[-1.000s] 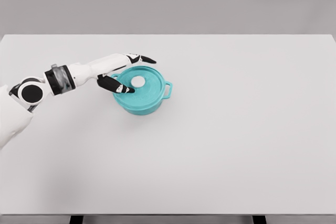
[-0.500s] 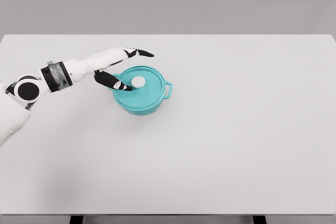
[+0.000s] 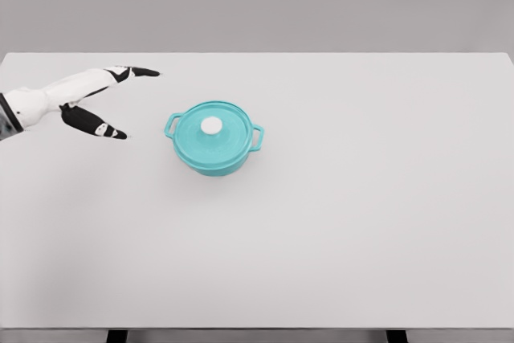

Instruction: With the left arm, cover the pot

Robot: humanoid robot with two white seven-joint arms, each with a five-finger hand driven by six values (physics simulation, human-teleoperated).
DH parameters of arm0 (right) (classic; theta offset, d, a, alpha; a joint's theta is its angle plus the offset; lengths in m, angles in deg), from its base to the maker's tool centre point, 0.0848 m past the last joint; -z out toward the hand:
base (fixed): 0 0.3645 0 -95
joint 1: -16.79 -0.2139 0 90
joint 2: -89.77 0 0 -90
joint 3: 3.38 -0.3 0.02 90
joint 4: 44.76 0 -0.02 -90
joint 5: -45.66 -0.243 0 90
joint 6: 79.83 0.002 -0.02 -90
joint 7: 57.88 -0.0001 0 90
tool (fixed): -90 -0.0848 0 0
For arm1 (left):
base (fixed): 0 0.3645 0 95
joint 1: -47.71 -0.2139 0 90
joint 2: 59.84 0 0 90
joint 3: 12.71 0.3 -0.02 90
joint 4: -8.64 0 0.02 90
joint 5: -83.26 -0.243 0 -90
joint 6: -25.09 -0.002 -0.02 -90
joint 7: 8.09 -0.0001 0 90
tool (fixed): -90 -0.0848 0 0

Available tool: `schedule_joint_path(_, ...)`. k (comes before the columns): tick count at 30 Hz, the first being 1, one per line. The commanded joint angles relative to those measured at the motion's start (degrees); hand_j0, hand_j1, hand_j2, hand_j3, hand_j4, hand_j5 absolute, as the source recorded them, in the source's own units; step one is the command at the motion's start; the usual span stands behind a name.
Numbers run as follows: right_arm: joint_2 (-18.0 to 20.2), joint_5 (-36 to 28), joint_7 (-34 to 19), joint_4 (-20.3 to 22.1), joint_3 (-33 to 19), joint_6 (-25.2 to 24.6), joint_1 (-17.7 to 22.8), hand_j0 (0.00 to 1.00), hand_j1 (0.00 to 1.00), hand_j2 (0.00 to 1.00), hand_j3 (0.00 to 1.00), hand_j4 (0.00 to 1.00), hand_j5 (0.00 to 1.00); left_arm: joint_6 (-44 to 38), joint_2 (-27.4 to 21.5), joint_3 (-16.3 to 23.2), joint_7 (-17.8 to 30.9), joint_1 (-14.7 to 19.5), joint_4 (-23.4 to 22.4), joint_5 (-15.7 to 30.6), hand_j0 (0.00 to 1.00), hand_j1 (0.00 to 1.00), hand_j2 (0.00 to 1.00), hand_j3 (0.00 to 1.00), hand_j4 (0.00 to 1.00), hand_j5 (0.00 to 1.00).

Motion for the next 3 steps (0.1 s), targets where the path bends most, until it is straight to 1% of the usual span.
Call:
schedule_joint_path(1,0.0,0.1,0.0,0.0,0.0,0.0,0.0,1.0,1.0,1.0,1.0,1.0,1.0,0.4,-3.5,-0.4,-0.2,-0.2,0.0,0.7,1.0,1.0,1.0,1.0,1.0,1.0)
schedule_joint_path(2,0.0,0.1,0.0,0.0,0.0,0.0,0.0,1.0,1.0,1.0,1.0,1.0,1.0,0.4,-3.9,-1.8,-0.2,-1.7,-0.1,1.1,1.0,1.0,1.0,1.0,1.0,1.0)
schedule_joint_path(3,0.0,0.1,0.0,0.0,0.0,0.0,0.0,1.0,1.0,1.0,1.0,1.0,1.0,0.4,-4.2,-5.1,-0.2,-4.5,-0.4,0.9,1.0,1.0,1.0,1.0,1.0,1.0)
